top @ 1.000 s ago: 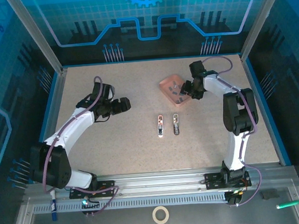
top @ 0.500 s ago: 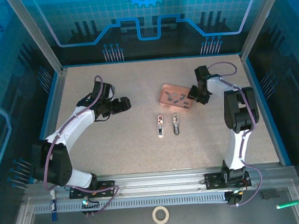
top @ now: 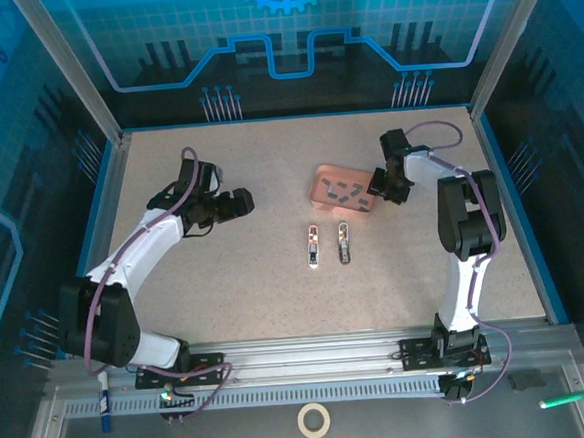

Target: Load the staples into the stapler

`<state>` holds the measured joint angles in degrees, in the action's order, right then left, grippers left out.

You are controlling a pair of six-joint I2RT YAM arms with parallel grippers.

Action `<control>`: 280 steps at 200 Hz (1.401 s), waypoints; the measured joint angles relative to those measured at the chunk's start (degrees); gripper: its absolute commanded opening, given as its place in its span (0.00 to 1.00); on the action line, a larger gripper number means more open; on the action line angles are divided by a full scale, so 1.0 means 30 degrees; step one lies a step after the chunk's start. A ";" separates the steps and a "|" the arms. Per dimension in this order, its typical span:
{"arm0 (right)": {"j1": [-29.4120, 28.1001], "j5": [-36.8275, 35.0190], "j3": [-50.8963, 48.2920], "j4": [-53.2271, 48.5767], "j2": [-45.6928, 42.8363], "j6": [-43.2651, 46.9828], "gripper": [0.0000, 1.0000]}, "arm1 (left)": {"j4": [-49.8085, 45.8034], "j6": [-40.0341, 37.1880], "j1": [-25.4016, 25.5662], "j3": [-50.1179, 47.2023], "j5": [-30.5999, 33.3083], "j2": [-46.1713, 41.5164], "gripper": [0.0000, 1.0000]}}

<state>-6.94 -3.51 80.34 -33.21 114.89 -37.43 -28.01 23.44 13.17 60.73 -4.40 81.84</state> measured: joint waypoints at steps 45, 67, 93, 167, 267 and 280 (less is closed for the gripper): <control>0.1122 -0.0627 -0.0372 -0.0138 -0.0073 0.0138 0.41 | 0.0000 -0.0007 -0.0131 -0.0007 -0.0007 -0.0124 0.90; 0.1960 -0.0889 -0.1122 -0.0255 -0.0408 0.0284 0.40 | 0.0000 -0.0007 -0.0131 0.0000 -0.0073 -0.0124 0.90; 0.2812 -0.1209 -0.2470 -0.0350 -0.1581 0.0532 0.39 | 0.0007 0.0000 -0.0131 0.0000 -0.0211 -0.0124 0.90; 0.3832 -0.1690 -0.8837 -0.0670 -0.7045 0.0758 0.41 | 0.0007 0.0007 -0.0131 0.0000 -0.0940 -0.0124 0.90; 0.3730 -0.1158 -0.9836 -0.4335 -1.4950 0.0947 0.47 | 0.0277 -0.0357 -0.0131 -0.0022 -0.2280 -0.0124 0.89; 0.3483 -0.0561 -0.8918 -0.4430 -1.4914 0.1588 0.46 | 0.0415 -0.0393 -0.0131 -0.0029 -0.2441 -0.0124 0.89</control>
<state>3.51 -5.19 53.58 -46.50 70.15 -32.67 -26.76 22.26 12.78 60.64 -11.73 81.47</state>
